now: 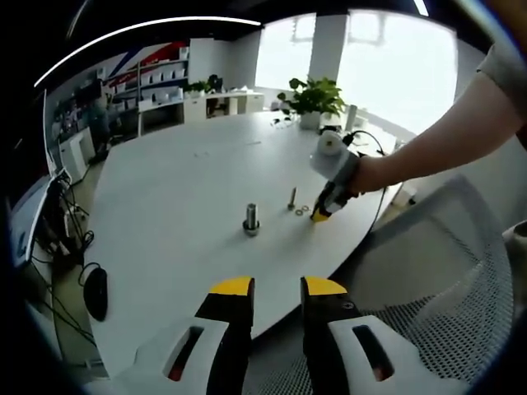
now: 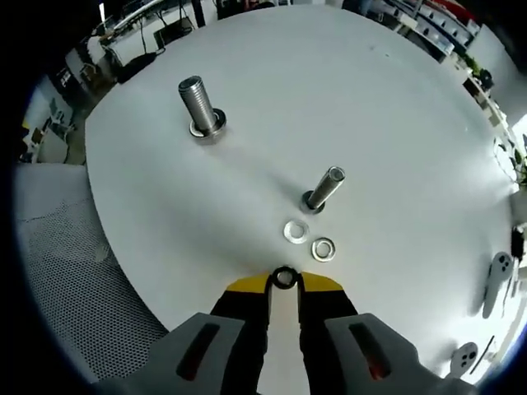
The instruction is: Place the washer onto the threaded stud by aligning its center hole with the stud, sliding it down to the base, and recovering from edge contact or off-axis alignment until the washer reaches the visible bottom stop.
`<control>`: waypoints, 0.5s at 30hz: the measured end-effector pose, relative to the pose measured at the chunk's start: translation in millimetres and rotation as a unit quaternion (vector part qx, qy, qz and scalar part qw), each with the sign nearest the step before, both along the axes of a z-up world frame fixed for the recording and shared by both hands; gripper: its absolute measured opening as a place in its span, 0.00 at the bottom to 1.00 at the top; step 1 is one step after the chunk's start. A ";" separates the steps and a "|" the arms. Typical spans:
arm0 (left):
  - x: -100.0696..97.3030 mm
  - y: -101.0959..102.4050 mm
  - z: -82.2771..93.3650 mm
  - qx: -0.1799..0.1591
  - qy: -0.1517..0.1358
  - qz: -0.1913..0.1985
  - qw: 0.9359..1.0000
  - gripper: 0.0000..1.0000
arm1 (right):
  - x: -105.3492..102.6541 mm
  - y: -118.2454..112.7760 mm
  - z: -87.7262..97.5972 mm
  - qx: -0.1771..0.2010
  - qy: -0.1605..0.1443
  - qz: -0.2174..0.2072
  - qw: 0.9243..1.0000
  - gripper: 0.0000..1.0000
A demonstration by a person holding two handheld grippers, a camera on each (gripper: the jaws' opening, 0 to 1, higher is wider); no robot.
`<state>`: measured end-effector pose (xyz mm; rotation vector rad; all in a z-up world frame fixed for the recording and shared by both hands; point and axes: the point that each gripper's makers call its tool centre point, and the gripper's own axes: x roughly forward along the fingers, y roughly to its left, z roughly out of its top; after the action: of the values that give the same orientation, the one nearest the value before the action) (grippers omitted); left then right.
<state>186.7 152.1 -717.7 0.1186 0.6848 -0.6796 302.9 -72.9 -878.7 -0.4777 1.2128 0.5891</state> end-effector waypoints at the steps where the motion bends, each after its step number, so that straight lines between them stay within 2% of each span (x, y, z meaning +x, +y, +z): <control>1: 0.2 -0.1 0.2 0.000 0.000 0.000 1.000 0.20 | -0.1 -0.1 -0.4 -0.001 0.001 0.001 1.000 0.15; 5: -1.1 -1.3 -1.7 0.003 0.003 -0.006 1.000 0.20 | 0.2 -0.5 -1.0 0.002 -0.005 -0.008 1.000 0.15; 10: -0.6 -0.3 -0.7 0.001 0.001 -0.004 1.000 0.20 | -1.3 -1.0 1.0 0.026 -0.027 -0.035 0.999 0.15; 15: -1.8 -0.3 -2.4 0.002 0.007 -0.006 1.000 0.20 | -1.2 0.7 1.4 0.028 -0.029 -0.034 0.999 0.15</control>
<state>184.8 151.8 -720.0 0.1217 0.6988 -0.6906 301.7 -72.2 -877.2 -0.4011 1.1501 0.5461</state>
